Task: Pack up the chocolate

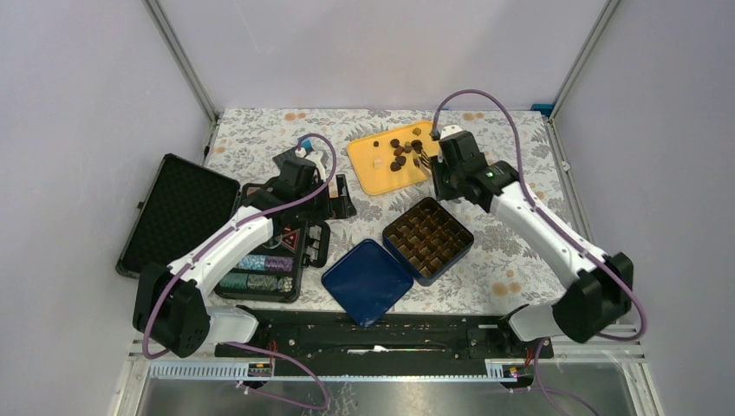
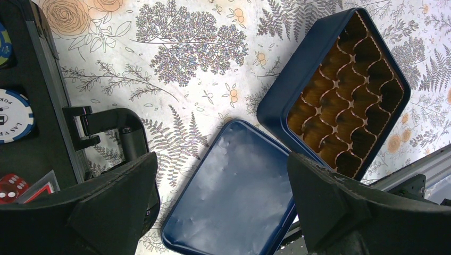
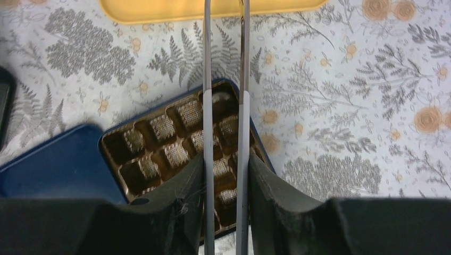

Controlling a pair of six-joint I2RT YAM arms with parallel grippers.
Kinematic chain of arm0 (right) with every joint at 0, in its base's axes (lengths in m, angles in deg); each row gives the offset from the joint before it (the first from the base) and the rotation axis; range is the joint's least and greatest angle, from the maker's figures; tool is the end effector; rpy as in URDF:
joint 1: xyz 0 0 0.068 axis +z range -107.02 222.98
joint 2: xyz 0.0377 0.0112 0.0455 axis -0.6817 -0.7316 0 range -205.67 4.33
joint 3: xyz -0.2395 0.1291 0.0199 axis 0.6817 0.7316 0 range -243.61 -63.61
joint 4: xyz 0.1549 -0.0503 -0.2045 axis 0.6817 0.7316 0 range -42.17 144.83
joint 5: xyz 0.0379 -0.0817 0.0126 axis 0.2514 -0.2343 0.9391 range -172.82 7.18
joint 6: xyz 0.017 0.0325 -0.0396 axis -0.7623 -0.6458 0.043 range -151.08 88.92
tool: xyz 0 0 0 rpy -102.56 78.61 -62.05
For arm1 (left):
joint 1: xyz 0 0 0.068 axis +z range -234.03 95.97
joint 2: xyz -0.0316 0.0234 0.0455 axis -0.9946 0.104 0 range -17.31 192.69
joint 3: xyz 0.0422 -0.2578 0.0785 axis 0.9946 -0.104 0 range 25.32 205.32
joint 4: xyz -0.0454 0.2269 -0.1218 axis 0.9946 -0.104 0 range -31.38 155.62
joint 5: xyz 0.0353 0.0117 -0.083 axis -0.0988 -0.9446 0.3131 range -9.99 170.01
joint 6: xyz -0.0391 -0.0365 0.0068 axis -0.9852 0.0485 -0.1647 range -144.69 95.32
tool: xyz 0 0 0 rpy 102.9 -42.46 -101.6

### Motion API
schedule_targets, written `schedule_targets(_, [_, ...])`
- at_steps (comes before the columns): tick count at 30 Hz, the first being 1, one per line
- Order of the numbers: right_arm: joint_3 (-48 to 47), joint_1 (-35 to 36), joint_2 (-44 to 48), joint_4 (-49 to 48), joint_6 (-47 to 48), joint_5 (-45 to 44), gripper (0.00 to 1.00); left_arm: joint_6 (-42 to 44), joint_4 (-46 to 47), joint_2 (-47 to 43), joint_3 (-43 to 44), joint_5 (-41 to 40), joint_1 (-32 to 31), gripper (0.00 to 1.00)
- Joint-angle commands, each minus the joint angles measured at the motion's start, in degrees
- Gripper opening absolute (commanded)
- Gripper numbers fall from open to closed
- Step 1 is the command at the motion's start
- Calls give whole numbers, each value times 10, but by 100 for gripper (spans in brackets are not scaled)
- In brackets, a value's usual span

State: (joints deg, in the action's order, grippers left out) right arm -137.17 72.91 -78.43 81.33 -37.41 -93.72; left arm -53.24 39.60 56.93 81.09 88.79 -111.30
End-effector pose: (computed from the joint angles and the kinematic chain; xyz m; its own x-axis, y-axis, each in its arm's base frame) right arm 0.2791 0.1528 0.3215 -0.6248 -0.2347 -0.7447 -0.3024 0.9521 -0.0464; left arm 0.2443 -0.1321 0.2703 -0.8098 -0.1141 -0.5755 0.1850 0.8812 -0.4350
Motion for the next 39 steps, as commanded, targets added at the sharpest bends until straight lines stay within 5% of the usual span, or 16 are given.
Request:
schedule_targets(1, [10,4,81,63,-16,17,4,3,24,6,29,7,-2,99])
schedule_targets(13, [68,5,189,198,-51,86,6,6,26,21,39,5,-2,99])
schedule_targets(33, [86,6,208,243,-53,140,9,-1,26,8,25,-1,-4,99])
schedule_targets(39, [87,7,204,242,-53,140,30,1,27,8,26,2,-5,99])
